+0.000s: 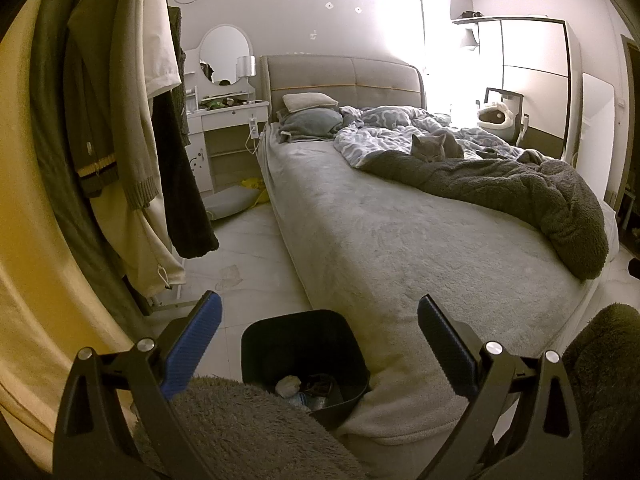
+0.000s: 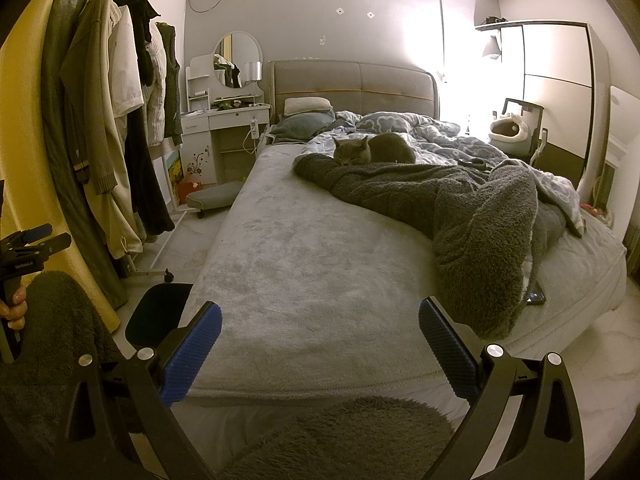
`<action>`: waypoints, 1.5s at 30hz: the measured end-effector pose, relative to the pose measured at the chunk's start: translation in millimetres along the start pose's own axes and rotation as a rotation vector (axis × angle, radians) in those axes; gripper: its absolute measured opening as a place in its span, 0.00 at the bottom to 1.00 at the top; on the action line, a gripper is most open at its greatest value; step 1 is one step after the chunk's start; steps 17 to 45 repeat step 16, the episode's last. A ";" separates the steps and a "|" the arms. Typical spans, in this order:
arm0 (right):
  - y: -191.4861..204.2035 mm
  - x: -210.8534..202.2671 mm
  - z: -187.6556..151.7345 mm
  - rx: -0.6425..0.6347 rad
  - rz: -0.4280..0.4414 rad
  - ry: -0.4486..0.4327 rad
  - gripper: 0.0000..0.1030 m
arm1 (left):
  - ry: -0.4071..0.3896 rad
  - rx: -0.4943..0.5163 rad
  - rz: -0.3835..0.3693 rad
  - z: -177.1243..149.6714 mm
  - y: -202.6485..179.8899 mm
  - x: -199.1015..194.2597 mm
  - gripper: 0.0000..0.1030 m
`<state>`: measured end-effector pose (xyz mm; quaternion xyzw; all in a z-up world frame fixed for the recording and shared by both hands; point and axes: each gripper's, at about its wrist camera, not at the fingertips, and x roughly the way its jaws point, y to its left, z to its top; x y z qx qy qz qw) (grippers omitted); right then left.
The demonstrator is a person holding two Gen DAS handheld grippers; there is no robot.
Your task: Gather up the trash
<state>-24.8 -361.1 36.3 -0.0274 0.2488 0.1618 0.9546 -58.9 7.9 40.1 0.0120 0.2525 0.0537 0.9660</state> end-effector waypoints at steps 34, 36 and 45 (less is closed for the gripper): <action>0.1 -0.1 0.2 0.001 0.000 0.000 0.97 | 0.005 -0.002 0.002 -1.4 -2.4 0.6 0.97; 0.1 -0.1 0.2 0.001 0.000 0.000 0.97 | 0.005 -0.002 0.002 -1.4 -2.4 0.6 0.97; 0.1 -0.1 0.2 0.001 0.000 0.000 0.97 | 0.005 -0.002 0.002 -1.4 -2.4 0.6 0.97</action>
